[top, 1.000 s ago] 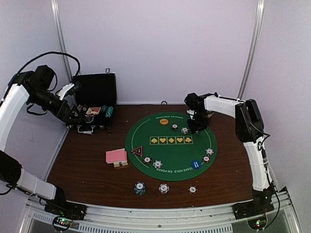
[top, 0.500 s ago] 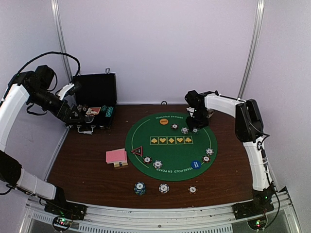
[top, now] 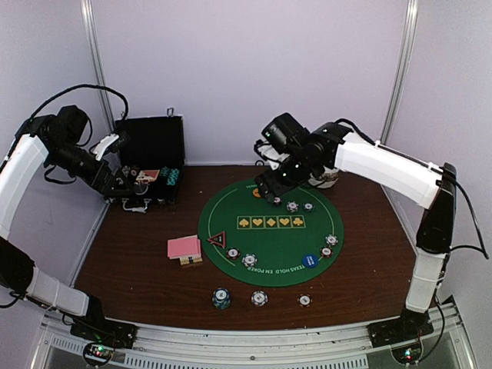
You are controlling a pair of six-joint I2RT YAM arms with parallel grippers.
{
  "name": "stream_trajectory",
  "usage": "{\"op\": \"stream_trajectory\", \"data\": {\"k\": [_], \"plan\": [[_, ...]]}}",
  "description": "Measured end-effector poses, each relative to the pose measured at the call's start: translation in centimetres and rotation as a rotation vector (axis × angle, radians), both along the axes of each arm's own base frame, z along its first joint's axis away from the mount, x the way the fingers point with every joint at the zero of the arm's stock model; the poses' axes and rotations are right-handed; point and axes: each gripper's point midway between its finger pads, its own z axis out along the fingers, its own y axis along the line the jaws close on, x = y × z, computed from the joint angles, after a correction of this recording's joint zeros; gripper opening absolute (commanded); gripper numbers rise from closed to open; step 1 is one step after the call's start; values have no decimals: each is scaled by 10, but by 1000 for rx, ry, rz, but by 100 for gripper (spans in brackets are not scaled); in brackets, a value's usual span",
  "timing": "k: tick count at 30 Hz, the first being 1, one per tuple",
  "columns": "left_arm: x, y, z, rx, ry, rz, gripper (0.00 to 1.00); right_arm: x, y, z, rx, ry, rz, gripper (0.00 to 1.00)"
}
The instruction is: Distribute texas hold em gaming equipment
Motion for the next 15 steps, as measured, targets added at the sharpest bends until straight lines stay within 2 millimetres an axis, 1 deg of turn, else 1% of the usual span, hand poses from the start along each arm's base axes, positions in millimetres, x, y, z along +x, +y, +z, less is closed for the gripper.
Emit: {"op": "stream_trajectory", "data": {"k": [1,3,6,8,10,12,14,15], "plan": [[0,0,-1,1,1,0,98,-16,13,3,4,-3,41,90],[0,0,-2,3,2,1,98,-62,48,-2,-3,9,163,92],[0,1,-4,5,7,2,98,-120,82,-26,-42,65,308,95],[0,1,-5,6,10,2,97,-151,98,-45,-72,109,383,97],[0,1,-6,6,10,2,97,-177,113,-65,-102,152,450,99],[1,1,-5,6,5,2,98,-200,123,-88,-135,199,506,100],[1,1,-5,5,3,2,97,-219,128,-112,-176,252,555,99],[1,1,-5,5,0,2,98,-225,130,-123,-194,276,570,100]]}}
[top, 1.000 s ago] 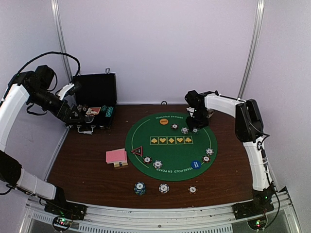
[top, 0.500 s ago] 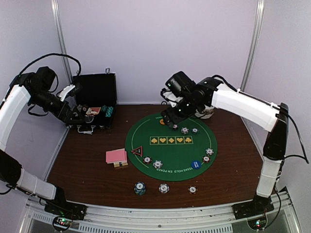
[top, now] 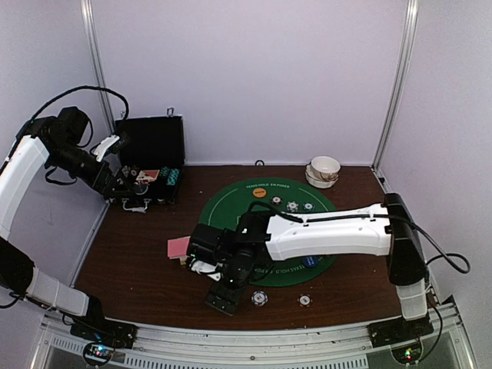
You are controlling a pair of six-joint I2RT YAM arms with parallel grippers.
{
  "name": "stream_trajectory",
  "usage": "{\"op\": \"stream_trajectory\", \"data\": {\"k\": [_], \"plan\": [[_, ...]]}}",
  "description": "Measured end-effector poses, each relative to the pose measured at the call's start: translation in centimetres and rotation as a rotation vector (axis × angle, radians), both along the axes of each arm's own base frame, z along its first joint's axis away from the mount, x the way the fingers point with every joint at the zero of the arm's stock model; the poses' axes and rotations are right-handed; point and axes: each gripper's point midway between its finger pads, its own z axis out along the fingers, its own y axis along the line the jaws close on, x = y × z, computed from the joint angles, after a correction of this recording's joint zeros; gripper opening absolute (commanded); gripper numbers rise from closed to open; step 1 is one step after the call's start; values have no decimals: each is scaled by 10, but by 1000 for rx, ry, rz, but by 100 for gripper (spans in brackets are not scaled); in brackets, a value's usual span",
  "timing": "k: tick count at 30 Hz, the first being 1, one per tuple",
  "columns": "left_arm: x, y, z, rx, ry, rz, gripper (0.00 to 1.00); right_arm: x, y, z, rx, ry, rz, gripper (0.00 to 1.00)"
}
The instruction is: Distribute texas hold em gaming equipment
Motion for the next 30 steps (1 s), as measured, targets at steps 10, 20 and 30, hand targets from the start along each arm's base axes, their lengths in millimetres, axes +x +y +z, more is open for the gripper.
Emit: {"op": "stream_trajectory", "data": {"k": [10,20,30], "plan": [[-1,0,3,0,-15,-1,98,-4,15,-33,-48,41,59,98],[-2,0,3,0,-14,0,98,-6,21,-44,-63,56,99,88],[-1,0,3,1,-15,0,98,-6,20,-56,-91,69,108,68]]}}
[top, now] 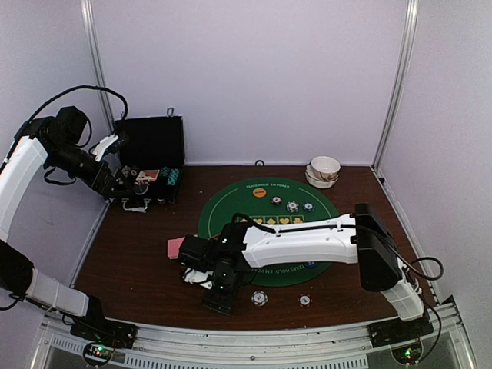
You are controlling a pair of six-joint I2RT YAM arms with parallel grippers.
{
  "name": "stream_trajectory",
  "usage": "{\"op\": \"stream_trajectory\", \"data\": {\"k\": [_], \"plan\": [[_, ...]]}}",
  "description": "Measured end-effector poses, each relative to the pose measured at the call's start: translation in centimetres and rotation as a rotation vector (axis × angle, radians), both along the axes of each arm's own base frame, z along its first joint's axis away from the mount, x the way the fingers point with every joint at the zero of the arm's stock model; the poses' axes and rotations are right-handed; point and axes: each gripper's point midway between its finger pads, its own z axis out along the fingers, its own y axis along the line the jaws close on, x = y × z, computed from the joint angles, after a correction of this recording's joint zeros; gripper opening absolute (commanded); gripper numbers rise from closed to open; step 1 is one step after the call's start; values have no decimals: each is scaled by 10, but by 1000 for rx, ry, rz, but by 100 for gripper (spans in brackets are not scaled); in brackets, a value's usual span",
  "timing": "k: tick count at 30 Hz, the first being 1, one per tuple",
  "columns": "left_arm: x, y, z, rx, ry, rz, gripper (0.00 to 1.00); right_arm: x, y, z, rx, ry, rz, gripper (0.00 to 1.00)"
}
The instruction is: Distribute texas hold em gaming equipment
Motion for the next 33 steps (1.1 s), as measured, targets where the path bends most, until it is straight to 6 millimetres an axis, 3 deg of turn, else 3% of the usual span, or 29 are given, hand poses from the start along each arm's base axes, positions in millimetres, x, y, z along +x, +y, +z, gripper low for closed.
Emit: {"op": "stream_trajectory", "data": {"k": [8,13,19,26,33], "plan": [[0,0,0,2,0,1,98,2,3,4,12,0,11,52],[0,0,0,2,0,1,97,3,4,7,16,-1,12,67],[0,0,0,3,0,1,98,4,2,6,6,1,7,67],[0,1,0,4,0,2,98,7,0,-2,-9,7,-1,56],[0,2,-1,10,-2,2,98,8,-1,-4,-13,12,-4,31]]}}
